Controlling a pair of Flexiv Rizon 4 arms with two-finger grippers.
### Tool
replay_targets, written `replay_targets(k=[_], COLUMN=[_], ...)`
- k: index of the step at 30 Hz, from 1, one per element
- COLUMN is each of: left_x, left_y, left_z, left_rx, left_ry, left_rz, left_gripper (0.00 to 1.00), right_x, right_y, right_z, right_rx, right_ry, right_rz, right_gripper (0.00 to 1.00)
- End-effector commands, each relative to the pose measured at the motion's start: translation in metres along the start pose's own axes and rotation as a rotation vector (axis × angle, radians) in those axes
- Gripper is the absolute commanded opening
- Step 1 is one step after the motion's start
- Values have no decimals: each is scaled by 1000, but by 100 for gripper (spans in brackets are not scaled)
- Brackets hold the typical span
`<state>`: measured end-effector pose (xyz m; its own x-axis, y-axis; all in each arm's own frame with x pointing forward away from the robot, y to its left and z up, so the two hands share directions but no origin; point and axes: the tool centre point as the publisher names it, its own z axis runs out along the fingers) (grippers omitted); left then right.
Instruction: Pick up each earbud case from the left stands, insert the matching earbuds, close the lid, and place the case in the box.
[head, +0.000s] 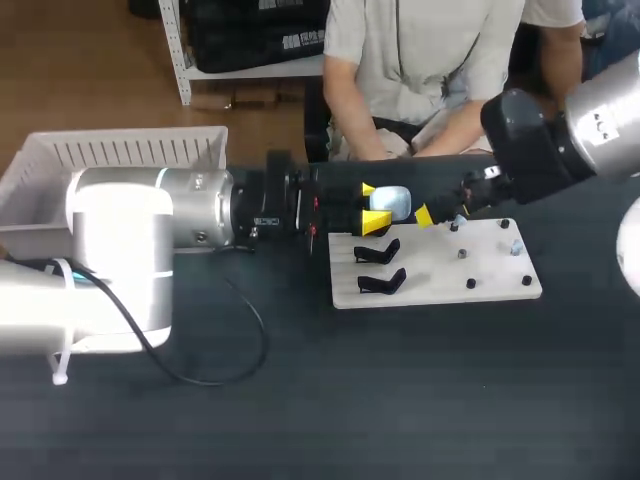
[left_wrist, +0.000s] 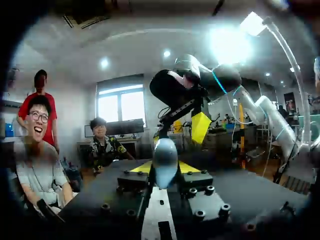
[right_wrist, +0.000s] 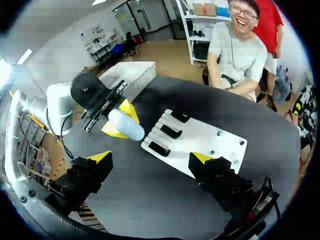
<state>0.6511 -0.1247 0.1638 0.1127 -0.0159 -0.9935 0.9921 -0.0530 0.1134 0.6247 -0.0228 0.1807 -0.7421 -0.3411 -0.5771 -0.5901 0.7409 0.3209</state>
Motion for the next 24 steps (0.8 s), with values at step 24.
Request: replay_targets(k=[24], left_x=[1], left_y=[1], left_z=[0], left_rx=[2], left_ry=[-3], left_rz=[1], left_gripper=[0], right_x=[-23], right_y=[3], right_z=[28], right_rx=[-14], right_ry=[49], right_rz=[-5], right_gripper=[100])
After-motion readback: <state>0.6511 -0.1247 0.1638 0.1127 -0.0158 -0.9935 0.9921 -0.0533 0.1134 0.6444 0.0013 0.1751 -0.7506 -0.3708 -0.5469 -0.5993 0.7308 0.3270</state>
